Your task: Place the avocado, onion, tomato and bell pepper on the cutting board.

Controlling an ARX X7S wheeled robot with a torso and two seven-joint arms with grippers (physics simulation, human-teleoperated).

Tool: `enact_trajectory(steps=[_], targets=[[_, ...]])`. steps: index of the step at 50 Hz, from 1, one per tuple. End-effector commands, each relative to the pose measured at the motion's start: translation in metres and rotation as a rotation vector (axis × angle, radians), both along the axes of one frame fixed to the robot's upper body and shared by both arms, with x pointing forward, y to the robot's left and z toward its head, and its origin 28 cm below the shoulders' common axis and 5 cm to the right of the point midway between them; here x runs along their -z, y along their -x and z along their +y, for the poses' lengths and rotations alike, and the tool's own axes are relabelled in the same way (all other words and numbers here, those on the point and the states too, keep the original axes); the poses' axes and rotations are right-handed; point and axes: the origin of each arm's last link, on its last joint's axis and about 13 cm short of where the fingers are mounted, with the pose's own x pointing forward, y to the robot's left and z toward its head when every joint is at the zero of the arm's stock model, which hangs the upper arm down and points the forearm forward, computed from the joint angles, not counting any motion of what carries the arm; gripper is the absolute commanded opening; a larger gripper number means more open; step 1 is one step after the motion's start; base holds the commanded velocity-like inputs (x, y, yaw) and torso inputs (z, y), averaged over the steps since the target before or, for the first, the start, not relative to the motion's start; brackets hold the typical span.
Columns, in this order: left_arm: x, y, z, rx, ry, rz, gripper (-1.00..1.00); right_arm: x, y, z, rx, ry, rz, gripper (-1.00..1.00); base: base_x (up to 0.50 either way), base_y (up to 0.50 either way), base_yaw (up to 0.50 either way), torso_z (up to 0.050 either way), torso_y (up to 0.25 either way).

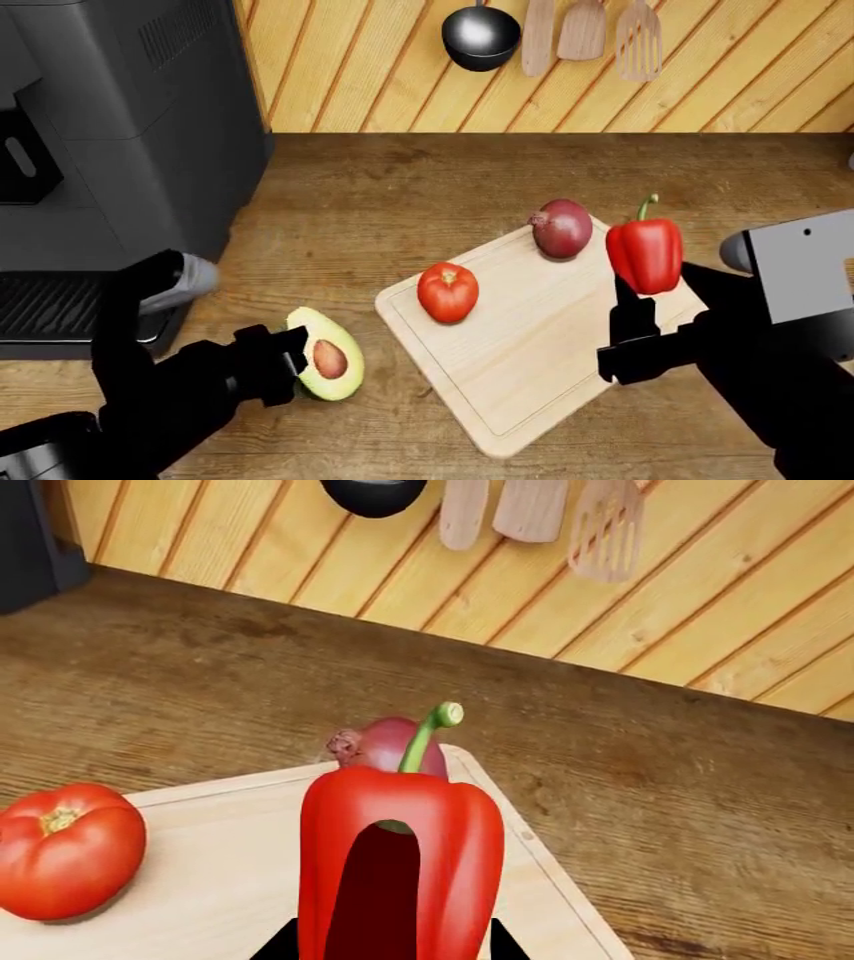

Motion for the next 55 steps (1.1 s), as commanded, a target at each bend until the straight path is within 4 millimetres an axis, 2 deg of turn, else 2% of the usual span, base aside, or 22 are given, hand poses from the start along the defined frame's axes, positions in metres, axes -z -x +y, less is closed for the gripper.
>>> enact_trajectory(steps=[1,24,29,40,55], targets=[[-0.013,0.006,-0.002,0.038,0.040,-0.065,-1.00,-0.004,0.000,0.000,-0.001,0.012,-0.022,-1.00,0.00,0.00,0.00,0.000,0.000],[-0.036,0.016,-0.007,0.101,0.085,-0.194,-1.00,-0.006,0.007,-0.001,-0.001,0.016,-0.035,-1.00,0.00,0.00,0.00,0.000,0.000],[-0.038,0.014,-0.014,0.148,0.107,-0.204,-1.00,-0.009,0.002,-0.002,-0.016,0.033,-0.020,-1.00,0.00,0.00,0.00,0.000,0.000],[-0.039,0.006,-0.023,0.213,0.165,-0.209,-1.00,-0.013,-0.021,-0.007,-0.039,0.071,0.048,-1.00,0.00,0.00,0.00,0.000,0.000],[-0.037,0.008,-0.023,0.241,0.183,-0.194,-1.00,-0.006,-0.039,-0.011,-0.043,0.138,0.150,-1.00,0.00,0.00,0.00,0.000,0.000]])
